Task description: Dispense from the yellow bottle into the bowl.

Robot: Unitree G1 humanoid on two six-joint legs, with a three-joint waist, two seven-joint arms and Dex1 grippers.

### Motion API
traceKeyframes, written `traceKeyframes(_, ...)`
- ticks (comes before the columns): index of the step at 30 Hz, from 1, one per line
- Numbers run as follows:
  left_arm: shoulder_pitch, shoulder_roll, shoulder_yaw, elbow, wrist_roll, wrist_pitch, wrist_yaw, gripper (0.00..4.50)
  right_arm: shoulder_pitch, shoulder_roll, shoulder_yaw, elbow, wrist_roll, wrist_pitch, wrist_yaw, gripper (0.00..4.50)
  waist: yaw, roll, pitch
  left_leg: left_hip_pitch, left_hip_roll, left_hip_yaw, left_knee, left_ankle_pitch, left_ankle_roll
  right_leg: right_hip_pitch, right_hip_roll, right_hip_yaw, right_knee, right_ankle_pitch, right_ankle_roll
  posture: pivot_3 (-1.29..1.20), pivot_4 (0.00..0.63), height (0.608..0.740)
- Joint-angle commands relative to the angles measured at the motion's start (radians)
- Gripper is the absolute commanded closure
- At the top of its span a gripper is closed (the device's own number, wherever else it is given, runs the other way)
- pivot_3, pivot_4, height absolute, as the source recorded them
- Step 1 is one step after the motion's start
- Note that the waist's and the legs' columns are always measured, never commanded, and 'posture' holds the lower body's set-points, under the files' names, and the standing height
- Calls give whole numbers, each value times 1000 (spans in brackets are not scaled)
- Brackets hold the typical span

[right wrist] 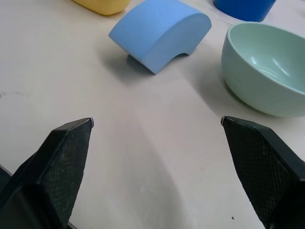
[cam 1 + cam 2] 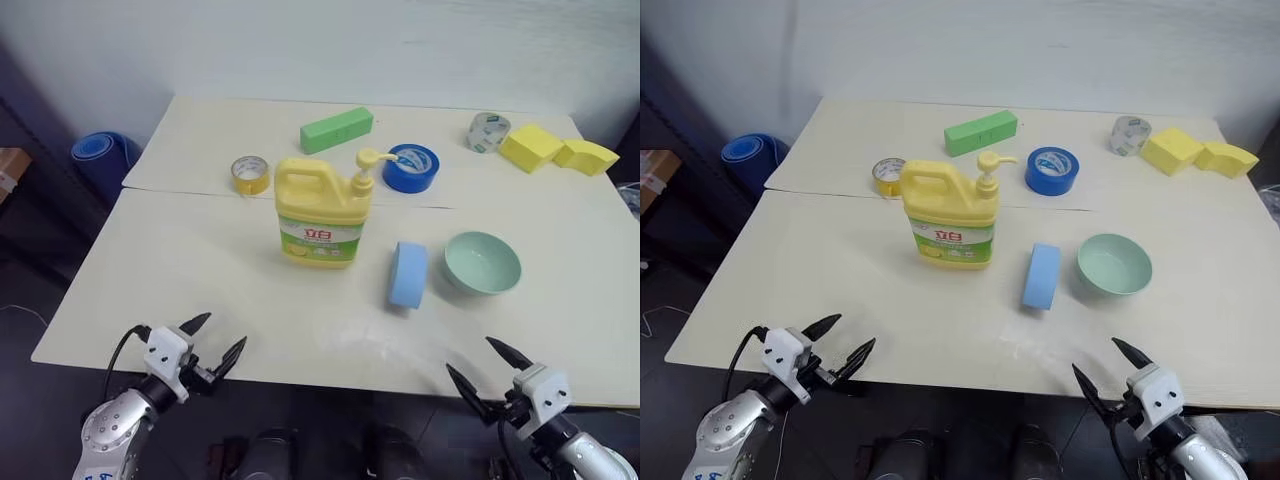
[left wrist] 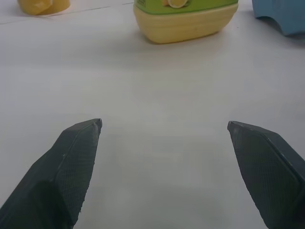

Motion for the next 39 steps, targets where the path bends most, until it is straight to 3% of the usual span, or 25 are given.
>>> traceKeyframes(1,-13,82,6,-25,-42,40,-98,22,24,-6,-8,-133,22,64,-32,0,-1,0,0,0,0,0,0,0,0,0,0,0,0,0,0,0,150,740)
traceKeyframes(4,-58,141,35,-45,-187,115,-209,22,-12,-9,32,-319,82,289,-112,0,-1,1,-1,0,0,0,0,0,0,-1,0,0,2,0,0,0,150,740)
traceKeyframes(8,-120,215,-27,-132,-276,222,-326,22,-231,-10,140,-485,122,680,-273,0,-7,1,-1,1,2,-4,1,0,0,-1,0,1,3,0,-1,0,150,740)
traceKeyframes(11,-190,208,-74,-179,-309,276,-328,22,-468,40,225,-467,107,977,-416,0,-10,4,-2,1,1,-5,1,0,0,-2,0,3,4,0,-1,0,150,740)
traceKeyframes(14,-245,188,-97,-210,-314,304,-303,22,-655,106,300,-404,33,1098,-521,0,-10,4,-2,-1,0,-3,1,0,-1,-5,0,1,7,0,-1,0,150,740)
traceKeyframes(20,-264,178,-106,-248,-310,331,-287,22,-780,181,309,-268,-96,1145,-666,0,-12,4,-2,-5,-2,-1,0,0,-1,-9,0,1,9,-1,-1,0,150,740)
traceKeyframes(26,-255,170,-99,-286,-321,349,-268,22,-824,188,283,-176,-178,1095,-705,0,-29,4,-2,-5,-1,1,1,1,-2,-10,0,1,9,-1,-1,0,150,740)
traceKeyframes(39,-243,150,-113,-292,-300,335,-250,22,-850,324,201,-145,-80,1200,-659,0,-29,4,-2,-5,-1,1,0,1,-2,-11,0,2,10,-1,-1,0,150,740)
